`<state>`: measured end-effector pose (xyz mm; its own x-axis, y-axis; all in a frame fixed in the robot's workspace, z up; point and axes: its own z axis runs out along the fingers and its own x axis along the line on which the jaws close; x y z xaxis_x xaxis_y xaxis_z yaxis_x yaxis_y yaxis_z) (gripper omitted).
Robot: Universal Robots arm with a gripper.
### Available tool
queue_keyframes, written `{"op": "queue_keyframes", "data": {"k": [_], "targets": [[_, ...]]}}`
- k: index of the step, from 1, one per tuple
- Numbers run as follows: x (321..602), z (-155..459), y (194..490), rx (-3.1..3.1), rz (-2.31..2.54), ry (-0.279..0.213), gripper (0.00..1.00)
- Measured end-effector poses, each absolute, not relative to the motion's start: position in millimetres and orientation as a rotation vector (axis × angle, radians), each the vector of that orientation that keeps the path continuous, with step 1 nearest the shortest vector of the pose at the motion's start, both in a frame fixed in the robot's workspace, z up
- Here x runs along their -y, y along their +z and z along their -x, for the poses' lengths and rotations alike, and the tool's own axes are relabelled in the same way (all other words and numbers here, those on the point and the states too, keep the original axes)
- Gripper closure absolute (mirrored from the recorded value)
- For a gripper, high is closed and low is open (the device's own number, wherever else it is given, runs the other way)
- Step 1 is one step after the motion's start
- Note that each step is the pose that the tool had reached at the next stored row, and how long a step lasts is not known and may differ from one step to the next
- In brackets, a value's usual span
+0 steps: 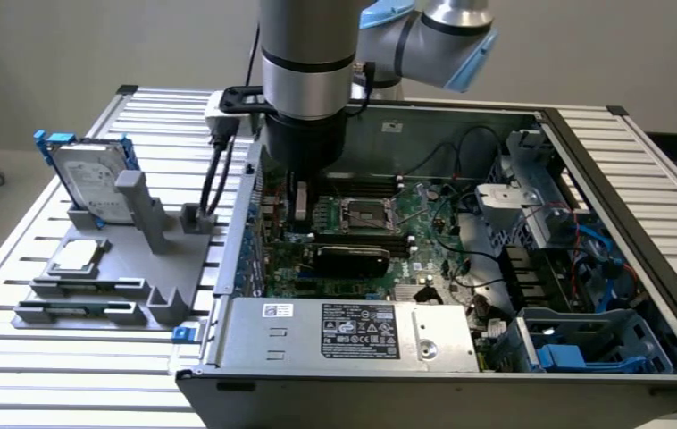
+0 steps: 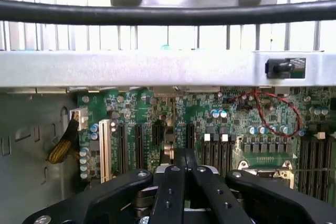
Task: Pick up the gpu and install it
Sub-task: 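Press down on the gpu until it lock into place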
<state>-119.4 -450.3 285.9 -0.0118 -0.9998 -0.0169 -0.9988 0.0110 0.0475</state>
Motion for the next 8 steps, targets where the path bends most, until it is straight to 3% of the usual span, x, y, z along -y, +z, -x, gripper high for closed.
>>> {"op": "queue_keyframes", "data": {"k": [5, 8], "targets": [[450.5, 121.8, 285.9, 2.177, -2.151, -0.154, 0.89], [450.4, 122.1, 286.1, 2.164, -2.137, -0.175, 0.89]]}}
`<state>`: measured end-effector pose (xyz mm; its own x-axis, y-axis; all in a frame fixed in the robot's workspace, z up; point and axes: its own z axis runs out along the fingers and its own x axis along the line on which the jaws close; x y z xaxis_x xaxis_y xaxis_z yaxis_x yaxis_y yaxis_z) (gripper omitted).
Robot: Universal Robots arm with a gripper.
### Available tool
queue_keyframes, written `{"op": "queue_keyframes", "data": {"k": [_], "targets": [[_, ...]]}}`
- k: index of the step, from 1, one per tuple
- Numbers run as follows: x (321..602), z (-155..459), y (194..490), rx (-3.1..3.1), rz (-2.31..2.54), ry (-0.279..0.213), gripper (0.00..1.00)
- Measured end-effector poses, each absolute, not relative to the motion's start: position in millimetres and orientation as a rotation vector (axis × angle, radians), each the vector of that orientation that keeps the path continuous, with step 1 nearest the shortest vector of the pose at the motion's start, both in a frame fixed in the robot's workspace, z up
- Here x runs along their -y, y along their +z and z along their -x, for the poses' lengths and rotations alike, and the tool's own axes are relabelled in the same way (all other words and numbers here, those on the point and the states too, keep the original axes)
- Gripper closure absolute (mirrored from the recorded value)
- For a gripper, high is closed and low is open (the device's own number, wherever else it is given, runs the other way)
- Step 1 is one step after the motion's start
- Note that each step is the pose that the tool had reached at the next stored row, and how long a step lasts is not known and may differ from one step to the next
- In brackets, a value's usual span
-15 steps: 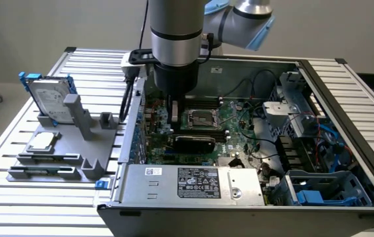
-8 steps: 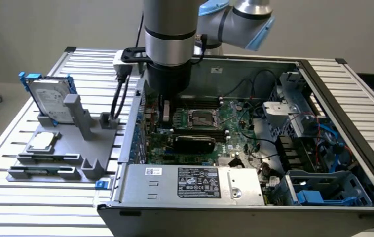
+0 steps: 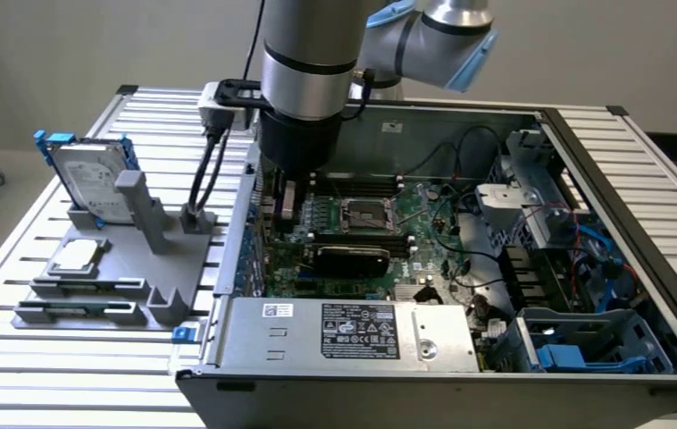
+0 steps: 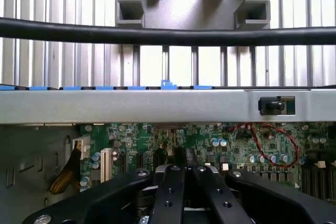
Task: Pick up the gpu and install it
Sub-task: 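Press down on the gpu until it lock into place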
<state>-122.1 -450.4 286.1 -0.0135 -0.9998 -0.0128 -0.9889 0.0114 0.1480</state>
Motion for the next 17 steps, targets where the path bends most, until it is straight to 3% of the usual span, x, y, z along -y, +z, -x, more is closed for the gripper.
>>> {"op": "queue_keyframes", "data": {"k": [8, 17], "targets": [[450.4, 122.0, 286.7, 2.142, -2.110, -0.146, 0.89], [450.2, 122.1, 292.7, 2.121, -2.086, -0.159, 0.89]]}}
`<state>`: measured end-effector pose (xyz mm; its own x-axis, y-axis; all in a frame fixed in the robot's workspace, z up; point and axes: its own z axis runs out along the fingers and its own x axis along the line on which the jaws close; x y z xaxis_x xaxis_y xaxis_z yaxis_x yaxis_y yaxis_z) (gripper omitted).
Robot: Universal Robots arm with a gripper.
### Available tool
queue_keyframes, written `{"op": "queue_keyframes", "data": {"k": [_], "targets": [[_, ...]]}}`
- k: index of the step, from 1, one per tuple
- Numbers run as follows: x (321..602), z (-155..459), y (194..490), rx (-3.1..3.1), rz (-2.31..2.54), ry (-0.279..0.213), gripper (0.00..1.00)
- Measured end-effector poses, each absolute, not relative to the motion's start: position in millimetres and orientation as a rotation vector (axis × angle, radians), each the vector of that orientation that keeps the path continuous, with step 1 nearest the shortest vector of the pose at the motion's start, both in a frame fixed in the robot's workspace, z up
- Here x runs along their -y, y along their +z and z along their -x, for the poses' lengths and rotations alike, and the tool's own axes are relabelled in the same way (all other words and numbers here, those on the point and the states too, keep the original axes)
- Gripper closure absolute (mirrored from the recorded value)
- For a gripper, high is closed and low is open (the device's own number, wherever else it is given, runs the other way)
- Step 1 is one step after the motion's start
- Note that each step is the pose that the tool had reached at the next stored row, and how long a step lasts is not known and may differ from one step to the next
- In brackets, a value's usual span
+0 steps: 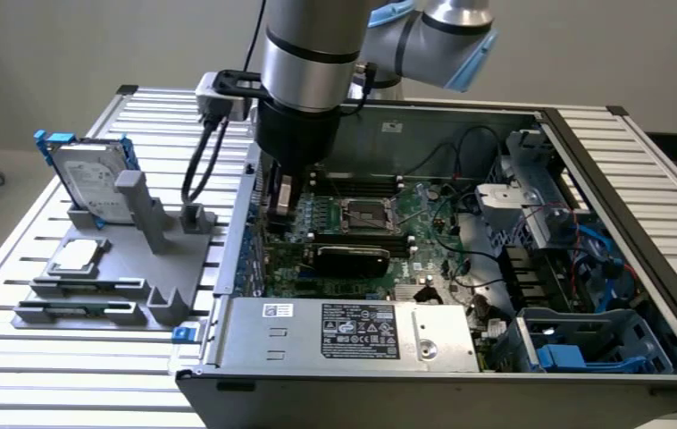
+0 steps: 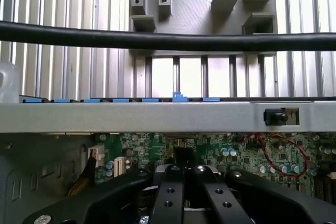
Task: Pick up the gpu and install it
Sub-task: 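Press down on the gpu until it lock into place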
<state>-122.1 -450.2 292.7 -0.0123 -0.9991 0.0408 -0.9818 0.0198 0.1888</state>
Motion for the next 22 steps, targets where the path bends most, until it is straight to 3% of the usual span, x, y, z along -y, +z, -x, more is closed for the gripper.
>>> {"op": "queue_keyframes", "data": {"k": [22], "targets": [[444.1, 122.1, 292.6, 2.087, -2.051, -0.195, 0.89]]}}
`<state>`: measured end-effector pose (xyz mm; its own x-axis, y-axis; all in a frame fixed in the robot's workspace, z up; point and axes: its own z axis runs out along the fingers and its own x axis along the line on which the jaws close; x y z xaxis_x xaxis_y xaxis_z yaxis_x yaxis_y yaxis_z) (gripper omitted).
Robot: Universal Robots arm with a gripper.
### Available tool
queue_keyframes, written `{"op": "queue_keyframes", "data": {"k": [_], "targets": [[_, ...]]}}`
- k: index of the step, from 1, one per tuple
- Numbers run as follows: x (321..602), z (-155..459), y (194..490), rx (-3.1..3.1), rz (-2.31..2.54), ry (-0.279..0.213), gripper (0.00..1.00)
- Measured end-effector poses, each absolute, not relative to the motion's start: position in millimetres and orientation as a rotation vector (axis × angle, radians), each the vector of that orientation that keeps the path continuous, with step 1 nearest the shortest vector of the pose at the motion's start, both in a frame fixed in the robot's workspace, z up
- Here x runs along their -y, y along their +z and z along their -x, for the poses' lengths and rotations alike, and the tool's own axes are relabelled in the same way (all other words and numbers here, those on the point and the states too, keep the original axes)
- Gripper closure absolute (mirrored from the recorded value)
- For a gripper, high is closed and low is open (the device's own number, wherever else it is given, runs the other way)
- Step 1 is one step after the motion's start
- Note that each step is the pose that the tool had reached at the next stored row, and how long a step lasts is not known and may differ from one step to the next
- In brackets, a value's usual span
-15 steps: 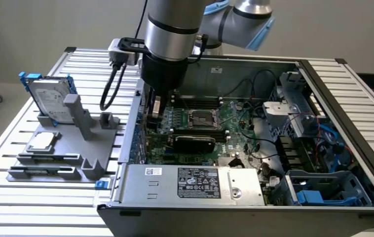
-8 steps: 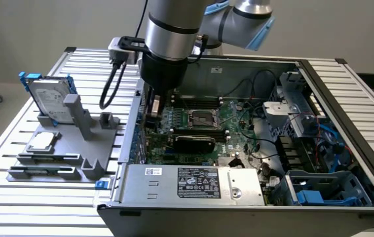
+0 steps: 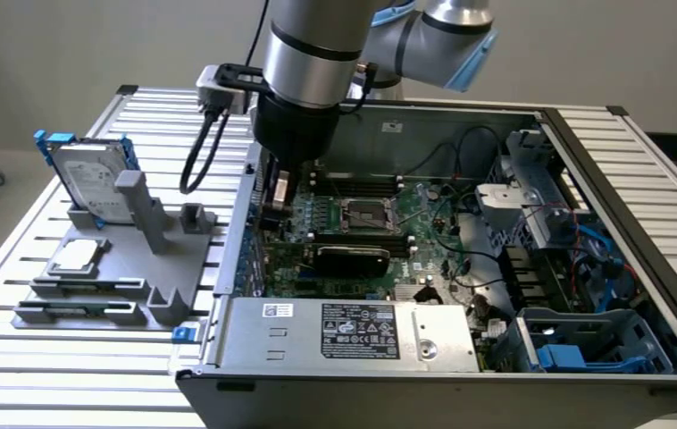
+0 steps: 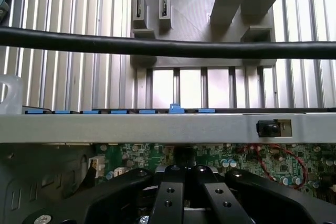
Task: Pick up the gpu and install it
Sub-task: 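Press down on the gpu until it lock into place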
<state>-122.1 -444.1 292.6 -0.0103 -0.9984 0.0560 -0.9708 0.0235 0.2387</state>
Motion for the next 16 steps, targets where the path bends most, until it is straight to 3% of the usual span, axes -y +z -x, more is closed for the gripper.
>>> {"op": "queue_keyframes", "data": {"k": [16], "targets": [[444.0, 121.9, 300.0, 2.078, -2.040, -0.188, 0.89]]}}
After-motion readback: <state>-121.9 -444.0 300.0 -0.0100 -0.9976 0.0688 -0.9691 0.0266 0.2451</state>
